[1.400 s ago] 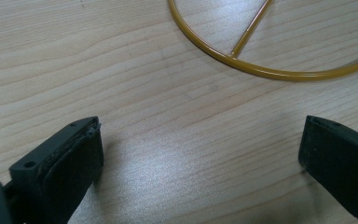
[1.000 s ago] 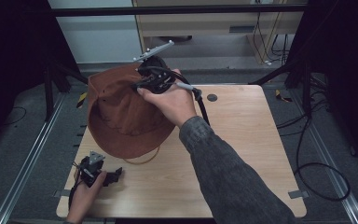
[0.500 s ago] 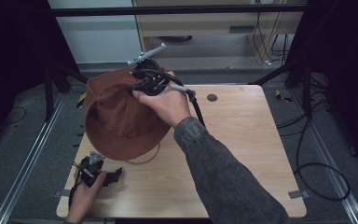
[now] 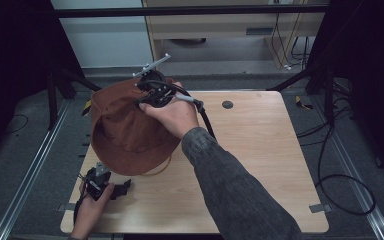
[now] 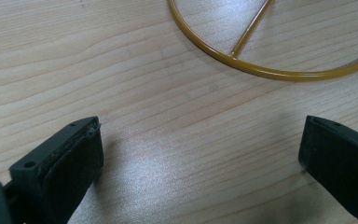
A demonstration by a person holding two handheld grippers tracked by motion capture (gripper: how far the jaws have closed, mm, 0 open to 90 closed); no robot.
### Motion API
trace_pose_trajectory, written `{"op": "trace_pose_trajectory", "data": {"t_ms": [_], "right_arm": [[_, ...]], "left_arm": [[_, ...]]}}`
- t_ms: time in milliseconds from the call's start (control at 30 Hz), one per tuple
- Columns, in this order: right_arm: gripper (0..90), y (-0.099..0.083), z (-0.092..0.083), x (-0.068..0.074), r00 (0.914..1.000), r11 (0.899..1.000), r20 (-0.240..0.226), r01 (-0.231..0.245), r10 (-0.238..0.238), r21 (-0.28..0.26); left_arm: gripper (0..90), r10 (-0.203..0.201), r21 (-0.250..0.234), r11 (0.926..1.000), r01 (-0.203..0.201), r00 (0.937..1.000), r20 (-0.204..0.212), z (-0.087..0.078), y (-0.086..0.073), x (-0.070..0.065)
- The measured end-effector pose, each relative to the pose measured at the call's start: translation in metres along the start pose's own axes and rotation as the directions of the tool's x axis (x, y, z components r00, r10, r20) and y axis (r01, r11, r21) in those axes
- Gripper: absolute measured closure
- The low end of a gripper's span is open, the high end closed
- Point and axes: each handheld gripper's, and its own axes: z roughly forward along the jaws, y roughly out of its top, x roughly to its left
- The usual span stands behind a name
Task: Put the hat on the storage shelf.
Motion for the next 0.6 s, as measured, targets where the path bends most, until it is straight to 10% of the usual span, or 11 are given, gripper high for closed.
{"op": "trace_pose_trajectory", "data": {"t_ms": [600], "right_arm": [[78.8, -0.0025, 0.0052, 0.0035, 1.0, 1.0, -0.006, 0.004, -0.004, 0.011]], "left_arm": [[0.0, 0.002, 0.001, 1.0, -0.002, 1.0, 0.0, -0.0001, 0.0, 0.0002]]}}
